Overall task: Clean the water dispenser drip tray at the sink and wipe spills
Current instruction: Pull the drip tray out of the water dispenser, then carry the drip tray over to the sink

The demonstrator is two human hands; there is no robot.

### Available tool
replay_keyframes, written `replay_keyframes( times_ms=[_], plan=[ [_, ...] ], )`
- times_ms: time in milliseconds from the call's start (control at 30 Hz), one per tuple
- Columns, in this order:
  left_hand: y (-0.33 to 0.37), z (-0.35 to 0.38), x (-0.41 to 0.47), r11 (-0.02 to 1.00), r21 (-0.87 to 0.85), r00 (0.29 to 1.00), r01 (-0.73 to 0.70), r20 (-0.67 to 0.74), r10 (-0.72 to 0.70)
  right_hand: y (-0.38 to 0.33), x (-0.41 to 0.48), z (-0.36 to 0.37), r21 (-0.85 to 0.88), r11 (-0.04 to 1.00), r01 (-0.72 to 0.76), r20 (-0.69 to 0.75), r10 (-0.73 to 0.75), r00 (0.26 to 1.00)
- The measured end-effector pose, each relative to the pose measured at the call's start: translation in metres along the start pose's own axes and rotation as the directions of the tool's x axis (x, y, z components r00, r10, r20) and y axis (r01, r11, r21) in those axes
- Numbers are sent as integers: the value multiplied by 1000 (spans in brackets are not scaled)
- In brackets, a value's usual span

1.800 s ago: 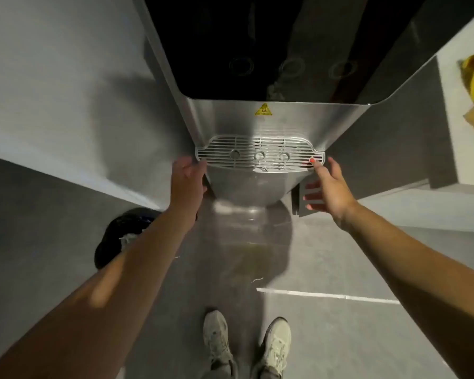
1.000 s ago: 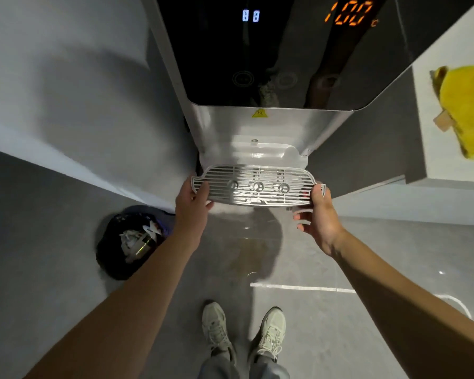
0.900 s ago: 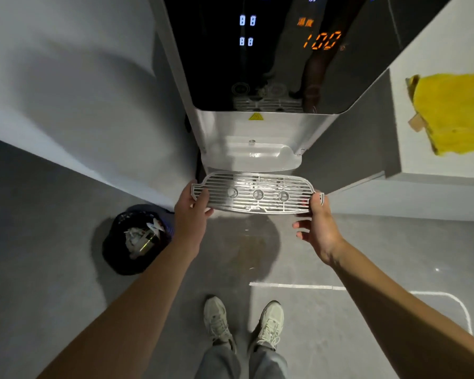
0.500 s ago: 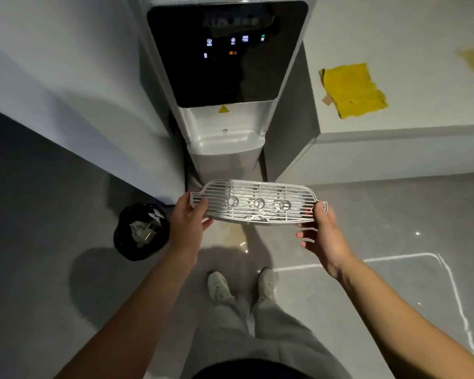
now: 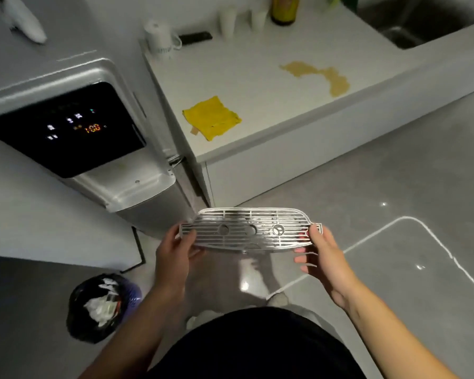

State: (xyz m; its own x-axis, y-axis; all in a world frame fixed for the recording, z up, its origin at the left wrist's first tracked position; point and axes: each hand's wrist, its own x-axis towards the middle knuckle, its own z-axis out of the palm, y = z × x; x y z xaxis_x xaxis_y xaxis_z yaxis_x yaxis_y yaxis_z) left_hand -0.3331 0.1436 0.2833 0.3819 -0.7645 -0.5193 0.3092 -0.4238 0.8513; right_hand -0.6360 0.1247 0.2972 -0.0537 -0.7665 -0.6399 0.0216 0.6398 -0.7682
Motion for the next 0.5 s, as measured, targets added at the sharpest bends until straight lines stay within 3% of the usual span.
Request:
replay_keyframes(
  times_ms=[300, 500],
  plan=[
    [-1, 206, -6, 996, 83, 966, -40, 256, 18, -43, 14, -166, 56, 994, 89, -184, -78, 980],
    [4, 339, 11, 986, 167, 912, -23, 408, -48, -67, 38, -262, 152, 985, 82, -340, -26, 940]
  ],
)
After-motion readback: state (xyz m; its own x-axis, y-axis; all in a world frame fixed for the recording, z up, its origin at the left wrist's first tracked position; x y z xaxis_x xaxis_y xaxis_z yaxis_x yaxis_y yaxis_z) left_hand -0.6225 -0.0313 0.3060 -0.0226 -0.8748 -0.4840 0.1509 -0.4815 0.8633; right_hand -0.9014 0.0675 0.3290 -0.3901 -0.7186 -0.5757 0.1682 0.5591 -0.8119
